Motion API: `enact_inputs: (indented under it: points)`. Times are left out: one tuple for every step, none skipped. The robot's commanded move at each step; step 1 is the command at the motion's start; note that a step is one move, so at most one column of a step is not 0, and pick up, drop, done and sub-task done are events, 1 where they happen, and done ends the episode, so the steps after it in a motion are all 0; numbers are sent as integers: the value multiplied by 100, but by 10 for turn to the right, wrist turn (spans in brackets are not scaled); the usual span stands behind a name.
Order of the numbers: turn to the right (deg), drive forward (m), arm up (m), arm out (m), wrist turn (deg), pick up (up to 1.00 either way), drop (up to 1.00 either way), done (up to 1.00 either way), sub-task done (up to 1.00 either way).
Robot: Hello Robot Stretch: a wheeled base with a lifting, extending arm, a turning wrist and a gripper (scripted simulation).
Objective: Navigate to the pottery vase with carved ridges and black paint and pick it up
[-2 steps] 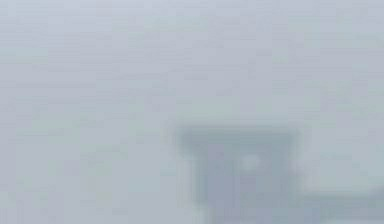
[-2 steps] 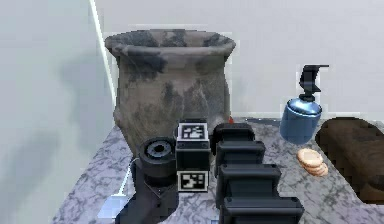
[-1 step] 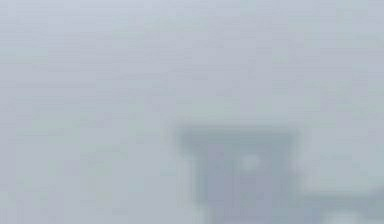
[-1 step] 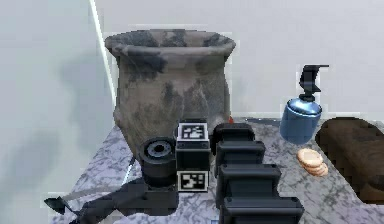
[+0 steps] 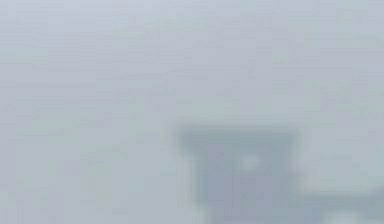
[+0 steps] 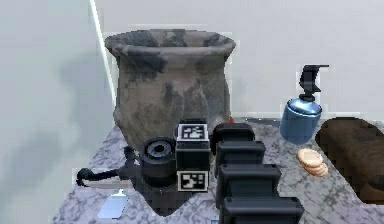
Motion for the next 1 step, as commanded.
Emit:
enact_inputs:
  points:
    - [0, 0, 0, 0, 390, 0, 0, 0, 0]
